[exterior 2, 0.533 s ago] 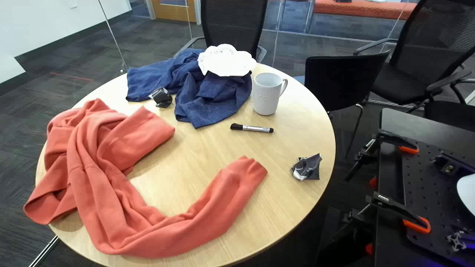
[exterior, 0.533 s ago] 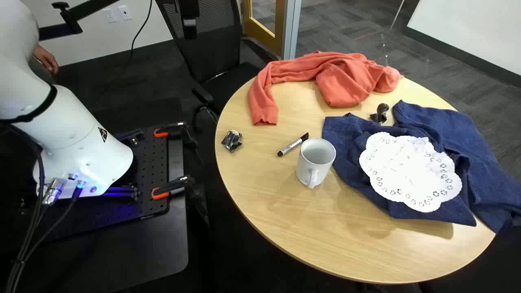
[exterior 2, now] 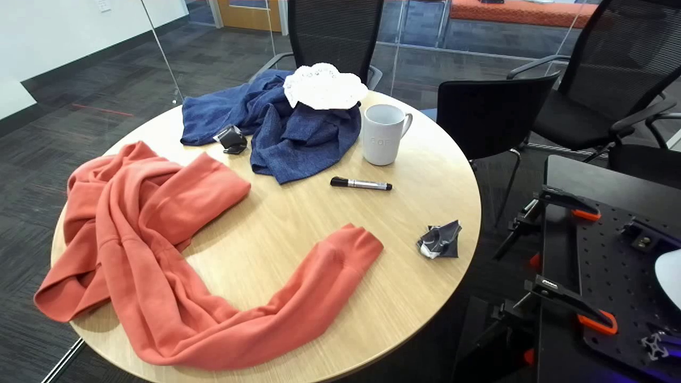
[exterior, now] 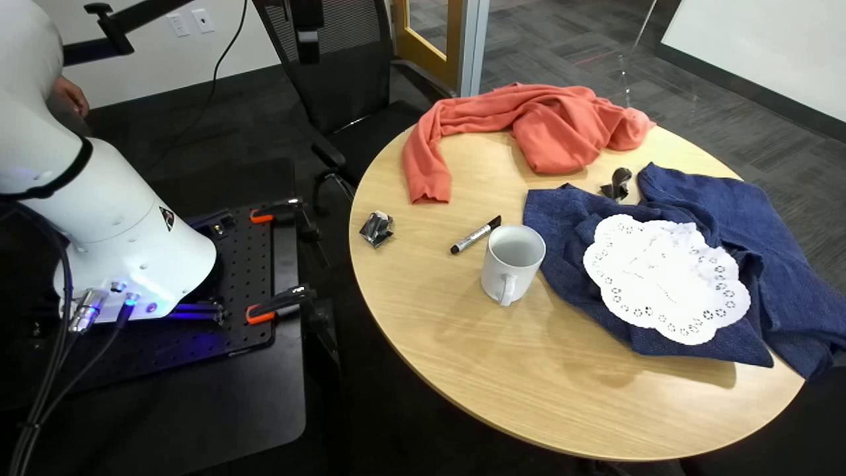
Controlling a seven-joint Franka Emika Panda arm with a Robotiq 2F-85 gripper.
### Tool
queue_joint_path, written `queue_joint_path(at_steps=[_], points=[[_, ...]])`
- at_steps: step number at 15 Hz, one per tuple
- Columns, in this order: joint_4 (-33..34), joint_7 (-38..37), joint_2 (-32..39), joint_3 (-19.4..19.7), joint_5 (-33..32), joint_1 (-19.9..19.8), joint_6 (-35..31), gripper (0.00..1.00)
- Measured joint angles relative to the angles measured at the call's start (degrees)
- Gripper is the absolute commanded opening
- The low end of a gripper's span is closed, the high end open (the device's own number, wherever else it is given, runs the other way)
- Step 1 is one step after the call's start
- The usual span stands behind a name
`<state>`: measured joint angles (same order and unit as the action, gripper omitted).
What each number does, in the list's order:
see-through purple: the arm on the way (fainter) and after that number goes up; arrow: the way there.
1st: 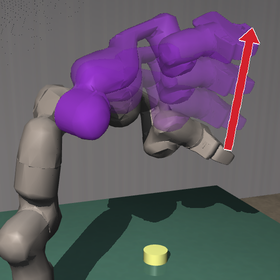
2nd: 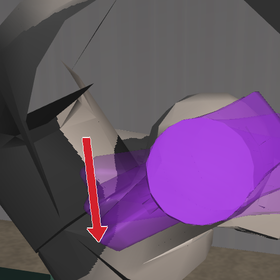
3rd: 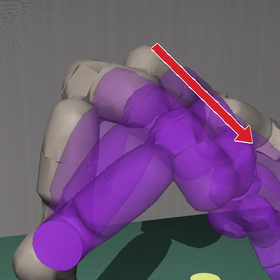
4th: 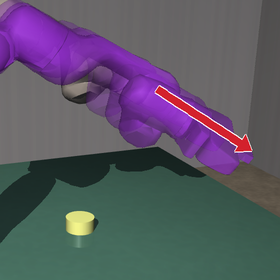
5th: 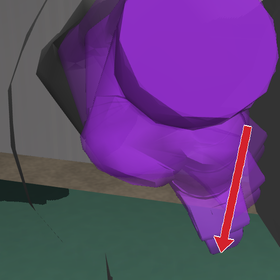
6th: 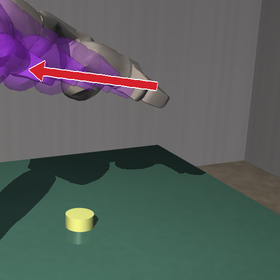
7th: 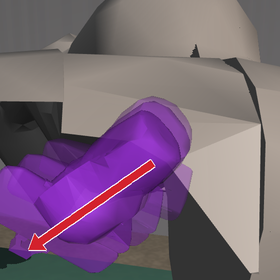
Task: Put the black marker inside the white mug, remove the marker from the mug and put it on the table
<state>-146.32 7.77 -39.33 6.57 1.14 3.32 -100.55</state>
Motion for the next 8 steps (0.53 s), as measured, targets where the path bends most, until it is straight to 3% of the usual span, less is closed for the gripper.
queue_joint_path(at_steps=[4, 8], points=[[-0.4, 0.0, 0.7, -0.5, 0.0, 0.2, -2.0, 1.0], [-2.6, 0.2, 3.0, -2.4, -0.2, 0.3, -10.4, 1.0]])
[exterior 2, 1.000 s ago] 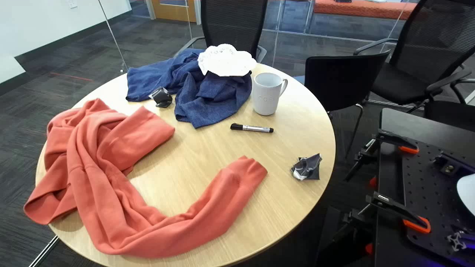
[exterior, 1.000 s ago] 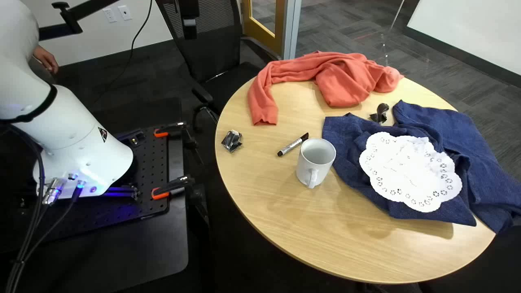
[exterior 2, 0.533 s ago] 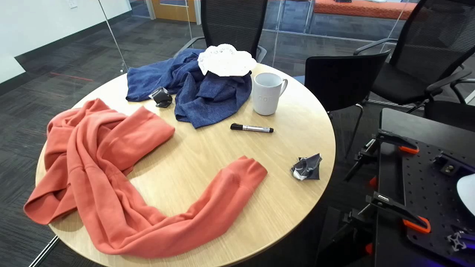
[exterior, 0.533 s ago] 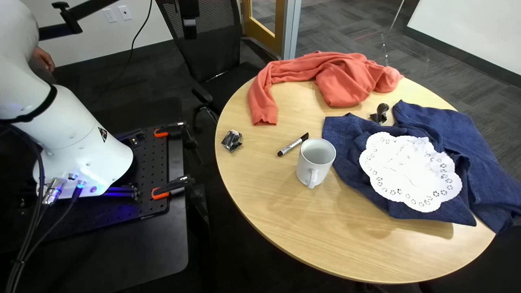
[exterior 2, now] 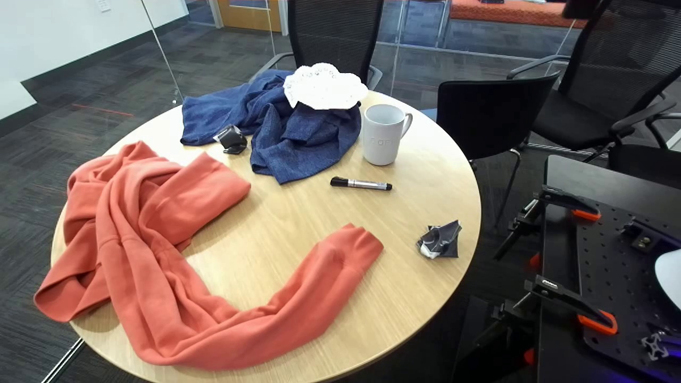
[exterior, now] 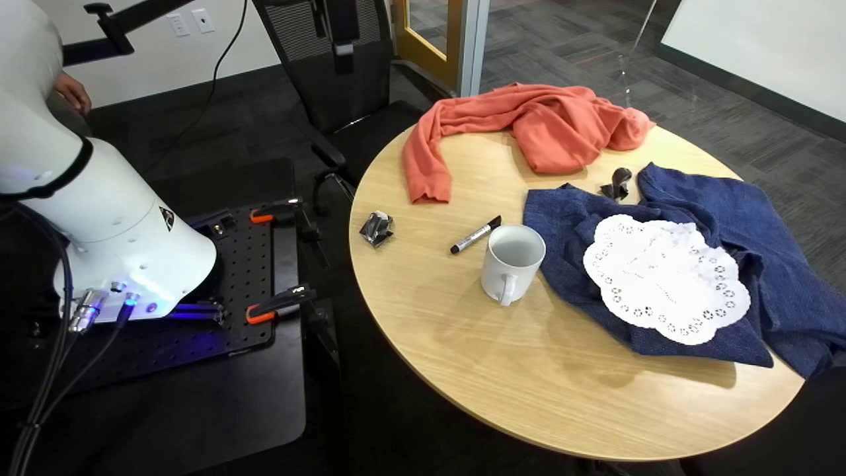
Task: Put the black marker inside the white mug, remove the marker from the mug and put it on the table
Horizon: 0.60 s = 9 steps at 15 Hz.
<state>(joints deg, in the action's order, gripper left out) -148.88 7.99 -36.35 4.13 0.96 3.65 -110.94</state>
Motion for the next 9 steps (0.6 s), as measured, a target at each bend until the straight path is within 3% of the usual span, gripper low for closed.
queue_joint_path(at_steps=[9], points=[[-0.9, 3.4, 14.4, -1.1, -3.4, 0.0, -22.2, 1.0]])
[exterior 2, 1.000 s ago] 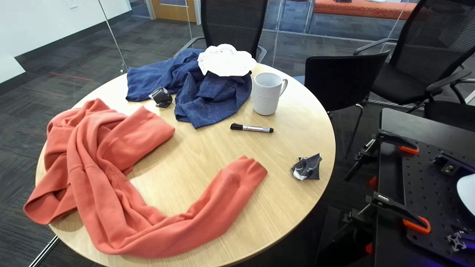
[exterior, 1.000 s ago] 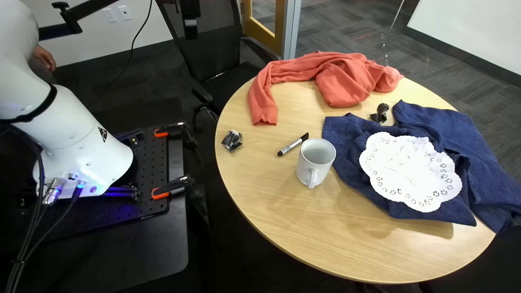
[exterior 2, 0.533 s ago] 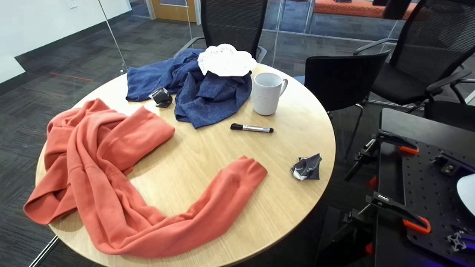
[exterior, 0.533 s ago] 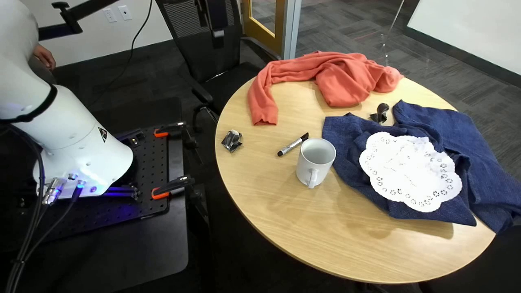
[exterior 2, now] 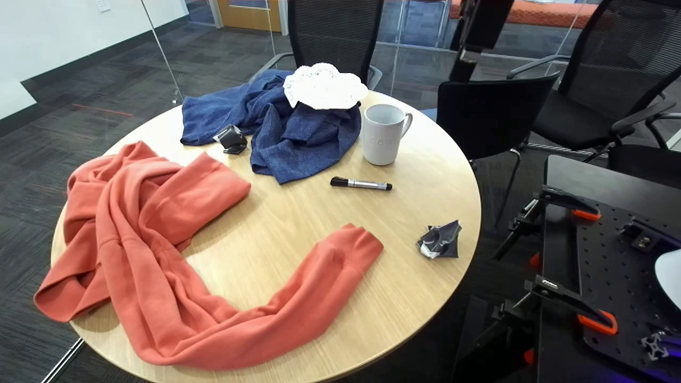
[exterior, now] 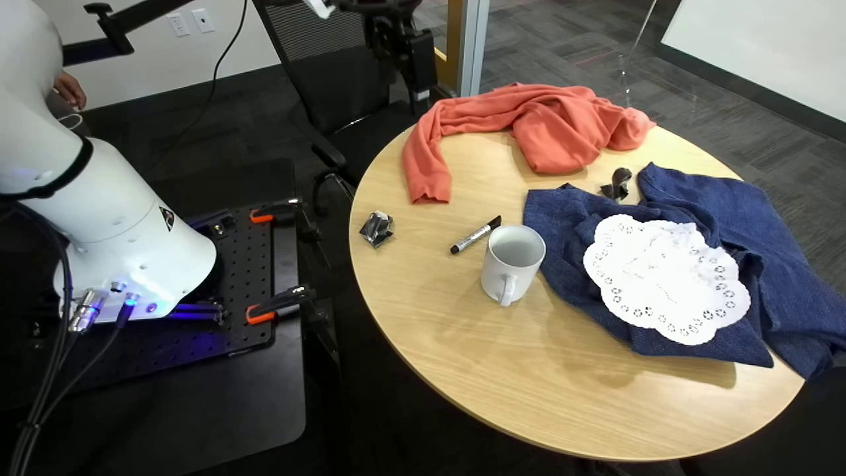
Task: Put the black marker inside the white mug, remove the marker from the mug and put it on the table
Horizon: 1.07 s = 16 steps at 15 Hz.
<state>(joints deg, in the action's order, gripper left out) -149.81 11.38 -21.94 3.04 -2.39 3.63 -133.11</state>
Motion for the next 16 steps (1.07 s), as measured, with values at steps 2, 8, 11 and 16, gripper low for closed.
queue_joint_path(at_steps=[2, 8, 11, 16], points=[[1.0, 0.0, 3.9, 0.0, -0.5, 0.0, -2.8, 1.0], [6.3, 0.1, 15.6, 0.0, -1.1, -0.6, -6.2, 1.0], [8.8, 0.1, 20.2, 0.0, -1.8, -1.1, -6.2, 1.0], [9.7, 0.1, 21.3, 0.0, -1.8, -1.1, -6.2, 1.0]])
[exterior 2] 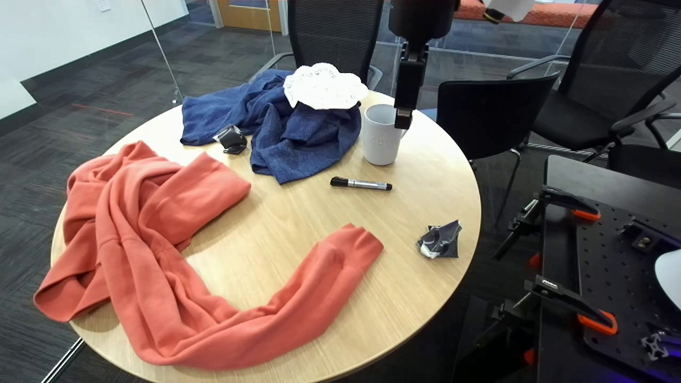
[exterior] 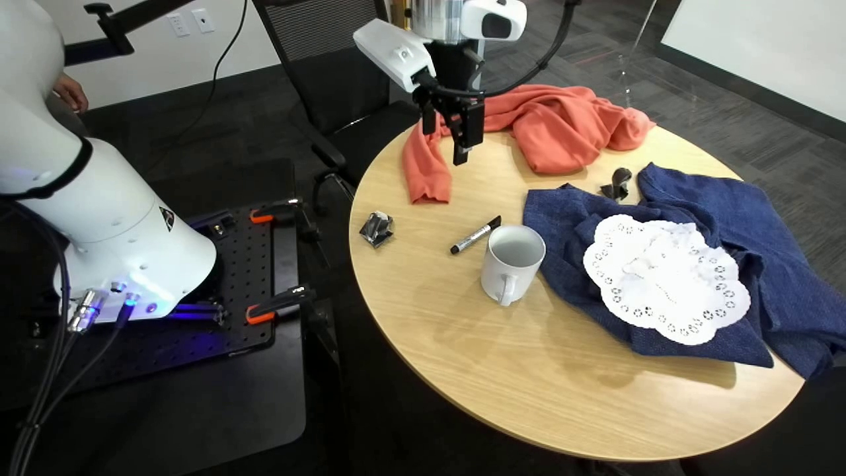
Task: Put the black marker inside the white mug, remove the marker from the mug and put it on the table
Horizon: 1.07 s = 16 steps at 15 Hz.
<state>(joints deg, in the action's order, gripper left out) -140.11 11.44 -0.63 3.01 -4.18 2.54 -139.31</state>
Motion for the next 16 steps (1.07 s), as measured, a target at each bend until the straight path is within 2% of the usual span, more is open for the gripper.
queue_joint_path(at_steps=[4, 9, 16], points=[[0.0, 0.0, 1.4, -0.4, 0.9, 0.0, -4.4, 1.0], [1.0, 0.0, 7.7, -0.9, 0.7, 0.0, -12.6, 1.0], [7.8, 0.0, 18.0, -1.1, -0.2, 0.0, -13.8, 1.0]])
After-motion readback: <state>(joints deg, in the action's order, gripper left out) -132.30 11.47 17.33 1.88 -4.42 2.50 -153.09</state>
